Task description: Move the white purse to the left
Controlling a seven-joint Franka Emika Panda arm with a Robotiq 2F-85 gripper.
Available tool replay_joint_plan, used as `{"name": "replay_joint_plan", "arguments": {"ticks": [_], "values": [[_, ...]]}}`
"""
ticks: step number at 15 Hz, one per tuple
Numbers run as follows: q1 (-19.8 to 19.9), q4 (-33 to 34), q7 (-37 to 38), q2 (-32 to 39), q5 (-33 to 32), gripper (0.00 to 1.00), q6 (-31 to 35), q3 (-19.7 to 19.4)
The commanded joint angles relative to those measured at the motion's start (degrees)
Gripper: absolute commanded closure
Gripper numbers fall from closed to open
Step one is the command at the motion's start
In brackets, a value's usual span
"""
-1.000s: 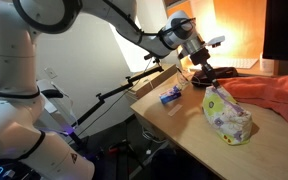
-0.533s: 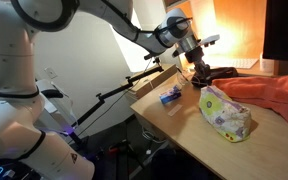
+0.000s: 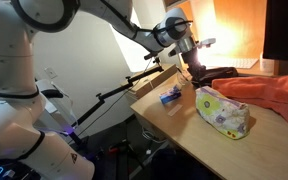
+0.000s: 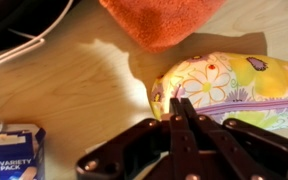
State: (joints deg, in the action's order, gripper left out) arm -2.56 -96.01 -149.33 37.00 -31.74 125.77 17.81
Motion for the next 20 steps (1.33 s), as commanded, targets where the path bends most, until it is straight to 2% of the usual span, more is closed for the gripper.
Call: {"name": "replay_joint_plan", "arguments": {"ticks": [1, 2, 3, 4, 9, 13, 14, 17, 18, 20], "values": [[6.8, -1.9, 0.0, -0.3, -3.8, 0.99, -2.9, 9.6], [5.6, -1.5, 0.0, -0.7, -2.7, 0.99, -3.1, 7.9], [5.2, -1.6, 1.2, -1.3, -2.2, 0.71, -2.9, 7.0], [0.6, -2.0, 2.3, -2.9, 1.1, 0.70, -0.5, 1.2], [-3.8, -6.8, 15.9, -8.1, 4.6, 0.32, 6.4, -5.6], [-5.5, -11.2, 27.8, -12.6, 5.7, 0.04, 7.9, -8.1], [-5.6, -11.9, 30.6, -13.5, 6.1, 0.00, 7.3, -8.3], [-5.7, -13.6, 38.9, -15.9, 7.4, 0.00, 5.3, -8.8], [-5.5, -10.2, 34.4, -12.3, 6.2, 0.00, 5.5, -8.2], [-5.3, -11.4, 37.1, -13.5, 6.5, 0.00, 5.5, -8.4]]}}
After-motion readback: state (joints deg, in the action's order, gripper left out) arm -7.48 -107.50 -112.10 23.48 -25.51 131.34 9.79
